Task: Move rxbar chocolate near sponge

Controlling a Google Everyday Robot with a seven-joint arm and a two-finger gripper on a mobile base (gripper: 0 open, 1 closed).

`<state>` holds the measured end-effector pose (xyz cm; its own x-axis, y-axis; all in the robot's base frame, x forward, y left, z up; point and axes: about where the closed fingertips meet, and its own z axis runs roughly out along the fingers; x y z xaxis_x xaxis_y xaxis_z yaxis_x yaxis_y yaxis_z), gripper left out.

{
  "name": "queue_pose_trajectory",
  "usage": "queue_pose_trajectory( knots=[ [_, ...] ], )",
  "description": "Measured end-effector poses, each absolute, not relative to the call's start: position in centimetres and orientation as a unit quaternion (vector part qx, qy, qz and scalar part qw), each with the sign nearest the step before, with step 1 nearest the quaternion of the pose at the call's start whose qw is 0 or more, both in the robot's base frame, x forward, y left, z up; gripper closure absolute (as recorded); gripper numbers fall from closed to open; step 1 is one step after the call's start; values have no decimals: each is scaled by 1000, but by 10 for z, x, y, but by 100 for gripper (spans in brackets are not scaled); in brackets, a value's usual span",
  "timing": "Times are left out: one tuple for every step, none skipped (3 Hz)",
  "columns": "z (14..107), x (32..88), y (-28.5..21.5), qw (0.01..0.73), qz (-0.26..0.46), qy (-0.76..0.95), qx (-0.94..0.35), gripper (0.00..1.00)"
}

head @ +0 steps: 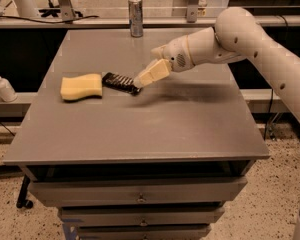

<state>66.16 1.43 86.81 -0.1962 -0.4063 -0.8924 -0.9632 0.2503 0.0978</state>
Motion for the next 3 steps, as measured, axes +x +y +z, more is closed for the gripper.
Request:
queue_pose_trajectory(
  knots=[
    [882,682,-33,428,316,692,-488,0],
    [900,698,-97,463,266,679,-503,0],
    [914,702,-102,477,256,669,-510,0]
  ],
)
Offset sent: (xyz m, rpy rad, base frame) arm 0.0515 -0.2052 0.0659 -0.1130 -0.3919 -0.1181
